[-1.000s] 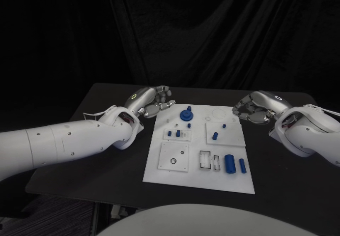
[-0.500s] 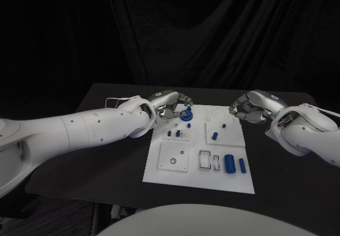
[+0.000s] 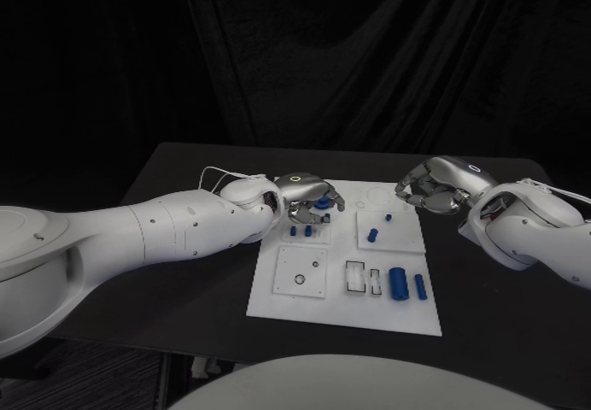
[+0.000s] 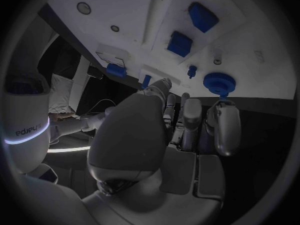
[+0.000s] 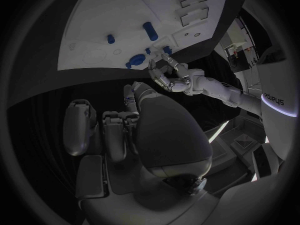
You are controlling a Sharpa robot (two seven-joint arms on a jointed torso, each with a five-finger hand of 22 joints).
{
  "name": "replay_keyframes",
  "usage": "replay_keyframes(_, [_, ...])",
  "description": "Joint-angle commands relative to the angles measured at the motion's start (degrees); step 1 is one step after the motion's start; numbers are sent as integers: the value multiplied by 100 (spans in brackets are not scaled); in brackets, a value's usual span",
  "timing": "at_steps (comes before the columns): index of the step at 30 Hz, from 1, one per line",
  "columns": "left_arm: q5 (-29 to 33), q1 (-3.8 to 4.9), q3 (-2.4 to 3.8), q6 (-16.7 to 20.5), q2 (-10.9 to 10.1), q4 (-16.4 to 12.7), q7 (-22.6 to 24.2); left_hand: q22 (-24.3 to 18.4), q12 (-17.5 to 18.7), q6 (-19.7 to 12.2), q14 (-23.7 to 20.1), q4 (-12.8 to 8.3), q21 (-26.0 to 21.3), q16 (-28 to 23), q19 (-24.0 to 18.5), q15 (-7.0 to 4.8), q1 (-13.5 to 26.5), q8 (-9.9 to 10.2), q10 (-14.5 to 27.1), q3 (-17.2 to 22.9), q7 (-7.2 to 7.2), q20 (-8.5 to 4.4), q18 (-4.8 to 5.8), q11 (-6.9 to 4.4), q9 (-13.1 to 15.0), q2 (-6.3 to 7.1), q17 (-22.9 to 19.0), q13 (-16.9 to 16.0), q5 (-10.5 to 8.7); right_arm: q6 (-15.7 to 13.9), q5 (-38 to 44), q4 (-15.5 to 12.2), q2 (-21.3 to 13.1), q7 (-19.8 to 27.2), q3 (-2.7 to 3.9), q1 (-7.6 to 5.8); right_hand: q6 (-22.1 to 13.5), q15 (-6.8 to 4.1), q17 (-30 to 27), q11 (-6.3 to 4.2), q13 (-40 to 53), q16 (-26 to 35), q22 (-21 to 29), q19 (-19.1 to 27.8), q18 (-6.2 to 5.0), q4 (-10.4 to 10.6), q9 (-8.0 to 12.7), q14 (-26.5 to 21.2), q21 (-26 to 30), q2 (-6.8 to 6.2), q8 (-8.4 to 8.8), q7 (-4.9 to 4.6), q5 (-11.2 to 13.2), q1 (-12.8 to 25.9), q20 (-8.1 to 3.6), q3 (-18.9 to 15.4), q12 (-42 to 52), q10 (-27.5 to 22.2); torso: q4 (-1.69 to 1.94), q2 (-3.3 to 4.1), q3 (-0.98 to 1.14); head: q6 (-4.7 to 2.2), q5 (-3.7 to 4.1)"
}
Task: Assemble the parts on the task board
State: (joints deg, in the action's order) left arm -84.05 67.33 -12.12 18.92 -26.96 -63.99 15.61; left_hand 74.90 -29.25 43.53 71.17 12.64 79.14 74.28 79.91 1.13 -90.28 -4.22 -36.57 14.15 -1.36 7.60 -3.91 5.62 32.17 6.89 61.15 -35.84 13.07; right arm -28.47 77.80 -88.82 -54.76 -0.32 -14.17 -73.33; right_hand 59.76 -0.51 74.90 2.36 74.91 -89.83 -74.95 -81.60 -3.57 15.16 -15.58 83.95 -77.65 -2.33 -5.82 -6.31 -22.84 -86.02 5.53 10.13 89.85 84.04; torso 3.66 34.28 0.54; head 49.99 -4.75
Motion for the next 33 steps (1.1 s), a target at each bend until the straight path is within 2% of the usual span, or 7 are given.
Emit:
replay_keyframes(1, [-307, -15, 6, -177, 60, 31, -121, 1108, -34, 29, 16, -14, 17, 18, 32, 3, 69, -18, -36, -24, -2, -13, 87, -7, -12, 15, -21, -6, 35, -50, 6, -9, -5, 12, 4, 10, 33, -32, 1510, 0, 1509, -17, -1082, -18, 35, 28, -5, 605, -15, -36, -27, -8, -38, 8, 0, 15, 15, 596, -8, 29, -14, 1, -25])
replay_keyframes(4, [-319, -29, 6, -222, 122, 82, -178, 1104, -68, 45, -21, -10, 3, -16, 23, 4, 103, -14, -59, -43, -13, -15, 84, 4, -27, 22, -81, -11, 19, -56, 6, -15, -3, 16, 4, 10, 33, -32, 1510, 0, 1509, -17, -1082, -18, 35, 28, -5, 605, -15, -36, -27, -8, -38, 8, 0, 15, 15, 596, -3, 20, -11, 1, -29])
replay_keyframes(7, [-326, -57, 6, -199, 180, 142, -217, 1109, -158, 299, -10, -44, 11, -16, 42, -1, 107, -98, -117, -33, -110, -20, 88, -11, -38, -6, -96, -19, 42, -61, 6, -24, -5, 19, 4, 10, 33, -32, 1510, 0, 1509, -17, -1082, -18, 35, 28, -5, 605, -15, -36, -27, -8, -38, 8, 0, 15, 15, 596, -6, 23, -12, 1, -30])
replay_keyframes(14, [-331, -121, 6, -4, 271, 245, -283, 1115, -210, 334, -2, -78, 23, -14, 58, -13, 86, -87, -150, -15, -116, -26, 92, -14, -66, -5, -108, -32, 107, -60, 6, -27, -18, 15, 4, 10, 34, -33, 1510, -1, 1509, -17, -1083, -21, 36, 29, -6, 605, -19, -37, -28, -7, -40, 10, 0, 16, 15, 596, 0, 16, -7, 1, -15])
replay_keyframes(18, [-332, -147, 6, 136, 316, 292, -305, 1115, -217, 373, -14, -109, 18, -26, 58, -10, 66, -77, -105, 22, -147, -27, 92, 5, -93, -19, -138, -30, 207, -51, 6, -34, -28, 5, 4, 10, 34, -33, 1510, -1, 1509, -17, -1083, -21, 36, 29, -6, 605, -19, -37, -28, -7, -40, 10, 0, 16, 15, 596, -4, 19, -8, 1, -20])
replay_keyframes(33, [-333, -219, 6, 481, 414, 426, -260, 1094, -204, 479, -76, -145, -43, -74, 8, 10, 63, -83, -8, 75, -197, -16, 78, 31, -129, -36, -231, -9, 256, 3, 6, -41, -47, -34, 4, 10, 42, -34, 1510, -3, 1509, -17, -1076, -7, 30, 30, -9, 605, 2, -34, -33, -3, -50, 11, -1, 21, 15, 596, -2, 19, -11, 1, 7])
